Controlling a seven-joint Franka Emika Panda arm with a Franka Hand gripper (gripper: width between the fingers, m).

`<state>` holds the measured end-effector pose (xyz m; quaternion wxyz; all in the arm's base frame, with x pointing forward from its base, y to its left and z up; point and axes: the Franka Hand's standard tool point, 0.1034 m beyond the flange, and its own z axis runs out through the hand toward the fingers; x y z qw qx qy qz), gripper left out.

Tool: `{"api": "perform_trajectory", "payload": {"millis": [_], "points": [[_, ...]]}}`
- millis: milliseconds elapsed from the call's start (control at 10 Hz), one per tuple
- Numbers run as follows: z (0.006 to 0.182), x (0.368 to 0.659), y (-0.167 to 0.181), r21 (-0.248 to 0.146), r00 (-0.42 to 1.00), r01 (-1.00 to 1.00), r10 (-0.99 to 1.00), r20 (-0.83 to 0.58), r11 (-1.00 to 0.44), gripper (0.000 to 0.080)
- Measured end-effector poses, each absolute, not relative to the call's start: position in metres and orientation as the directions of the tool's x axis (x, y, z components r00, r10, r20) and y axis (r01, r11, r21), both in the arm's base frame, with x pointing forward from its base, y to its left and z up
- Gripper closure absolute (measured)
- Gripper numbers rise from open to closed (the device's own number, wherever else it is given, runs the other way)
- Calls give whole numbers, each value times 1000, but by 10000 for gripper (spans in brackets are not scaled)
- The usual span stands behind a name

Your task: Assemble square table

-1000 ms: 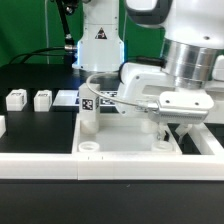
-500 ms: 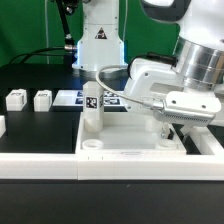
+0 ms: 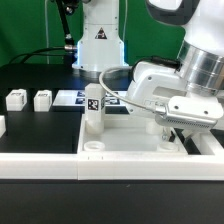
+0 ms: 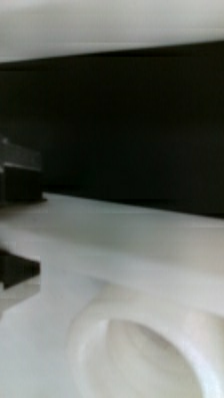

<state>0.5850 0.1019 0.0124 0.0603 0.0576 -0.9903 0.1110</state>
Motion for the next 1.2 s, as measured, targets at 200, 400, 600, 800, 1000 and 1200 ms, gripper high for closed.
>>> {"api": "perform_trajectory", "payload": {"millis": [200,400,600,800,1000,1200], "points": [[14,588,97,-124,-975,-181,-161,154,976,706],[9,585,103,-72,-976,-156,-143,166,985,709],[5,583,117,-65,-980,-97,-84,183,993,723],[8,582,121,-112,-976,-70,-45,213,991,730],[9,582,121,-121,-975,-66,-38,219,990,730],[8,581,119,-127,-975,-75,-46,219,989,730]]}}
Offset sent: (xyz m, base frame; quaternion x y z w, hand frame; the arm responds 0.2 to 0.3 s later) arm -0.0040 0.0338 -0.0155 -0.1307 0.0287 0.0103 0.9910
